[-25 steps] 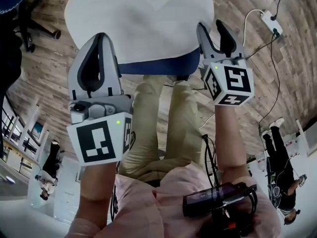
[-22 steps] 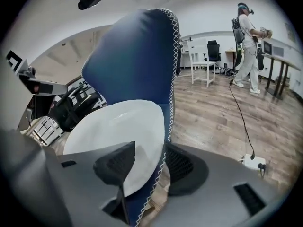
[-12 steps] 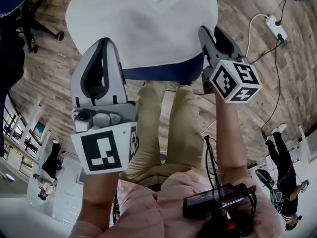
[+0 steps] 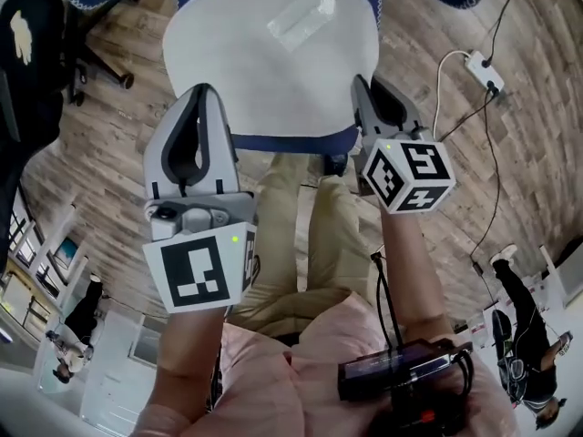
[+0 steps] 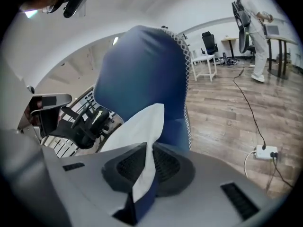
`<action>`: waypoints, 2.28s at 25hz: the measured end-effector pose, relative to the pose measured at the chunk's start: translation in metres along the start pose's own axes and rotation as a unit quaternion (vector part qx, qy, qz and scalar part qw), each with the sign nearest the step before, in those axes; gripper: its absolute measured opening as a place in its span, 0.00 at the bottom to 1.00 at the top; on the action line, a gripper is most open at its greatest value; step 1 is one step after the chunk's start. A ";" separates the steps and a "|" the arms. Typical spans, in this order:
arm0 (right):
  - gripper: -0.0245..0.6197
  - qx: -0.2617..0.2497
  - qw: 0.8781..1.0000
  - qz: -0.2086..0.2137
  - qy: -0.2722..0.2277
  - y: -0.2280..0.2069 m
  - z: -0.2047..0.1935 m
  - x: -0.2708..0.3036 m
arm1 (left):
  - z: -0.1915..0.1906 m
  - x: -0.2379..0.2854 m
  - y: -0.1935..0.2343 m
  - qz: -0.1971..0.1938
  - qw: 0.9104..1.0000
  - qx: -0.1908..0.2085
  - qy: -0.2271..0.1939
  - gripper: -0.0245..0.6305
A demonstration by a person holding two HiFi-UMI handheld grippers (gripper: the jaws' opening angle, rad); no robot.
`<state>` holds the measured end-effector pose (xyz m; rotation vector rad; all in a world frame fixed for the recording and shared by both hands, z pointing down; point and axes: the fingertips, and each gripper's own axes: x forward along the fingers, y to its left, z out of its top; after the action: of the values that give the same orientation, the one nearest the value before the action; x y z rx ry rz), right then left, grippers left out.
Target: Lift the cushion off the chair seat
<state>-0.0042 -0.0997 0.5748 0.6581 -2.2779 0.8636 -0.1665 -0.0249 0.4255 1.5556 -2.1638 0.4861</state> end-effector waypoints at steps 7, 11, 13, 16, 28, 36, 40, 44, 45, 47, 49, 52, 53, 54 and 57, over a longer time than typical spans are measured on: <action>0.10 -0.031 0.999 0.023 -0.032 0.056 0.058 -0.066 | 0.064 -0.052 0.004 0.017 0.999 -0.008 -0.044 0.06; 0.09 -0.063 0.996 0.030 -0.061 0.084 0.098 -0.098 | 0.099 -0.081 0.001 0.019 0.996 -0.024 -0.078 0.06; 0.09 -0.084 0.993 0.032 -0.074 0.099 0.115 -0.116 | 0.116 -0.097 -0.002 0.015 0.995 -0.033 -0.094 0.06; 0.09 -0.115 0.989 0.034 -0.091 0.120 0.135 -0.147 | 0.143 -0.119 -0.010 0.006 0.993 -0.025 -0.115 0.06; 0.09 -0.211 0.956 0.028 -0.203 0.182 0.227 -0.291 | 0.258 -0.224 -0.040 0.012 0.972 0.001 -0.236 0.06; 0.09 -0.265 0.921 0.032 -0.284 0.235 0.277 -0.375 | 0.316 -0.289 -0.048 0.021 0.951 0.013 -0.309 0.06; 0.09 -0.289 0.904 0.034 -0.314 0.254 0.293 -0.399 | 0.345 -0.309 -0.050 0.026 0.940 0.020 -0.339 0.06; 0.08 -0.305 0.894 0.032 -0.327 0.260 0.295 -0.412 | 0.358 -0.321 -0.059 0.024 0.935 0.027 -0.354 0.06; 0.08 -0.306 0.893 0.032 -0.328 0.260 0.296 -0.413 | 0.359 -0.322 -0.060 0.023 0.934 0.029 -0.355 0.06; 0.08 -0.309 0.892 0.032 -0.328 0.260 0.296 -0.413 | 0.359 -0.321 -0.061 0.023 0.934 0.031 -0.356 0.06; 0.08 -0.311 0.892 0.032 -0.327 0.259 0.297 -0.411 | 0.359 -0.319 -0.063 0.023 0.935 0.032 -0.352 0.06; 0.08 -0.313 0.892 0.030 -0.324 0.259 0.295 -0.409 | 0.360 -0.317 -0.065 0.021 0.935 0.037 -0.351 0.06; 0.08 -0.312 0.893 0.031 -0.324 0.259 0.295 -0.408 | 0.360 -0.316 -0.065 0.021 0.936 0.039 -0.350 0.06; 0.08 -0.311 0.893 0.031 -0.324 0.259 0.295 -0.407 | 0.359 -0.315 -0.065 0.021 0.937 0.040 -0.348 0.06; 0.08 -0.306 0.894 0.034 -0.325 0.256 0.296 -0.405 | 0.356 -0.311 -0.066 0.022 0.940 0.036 -0.340 0.06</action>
<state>0.0091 -0.0479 0.0139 0.6241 -2.9581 -0.1283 -0.0660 0.0203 -0.0394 1.9210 -2.7031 0.0236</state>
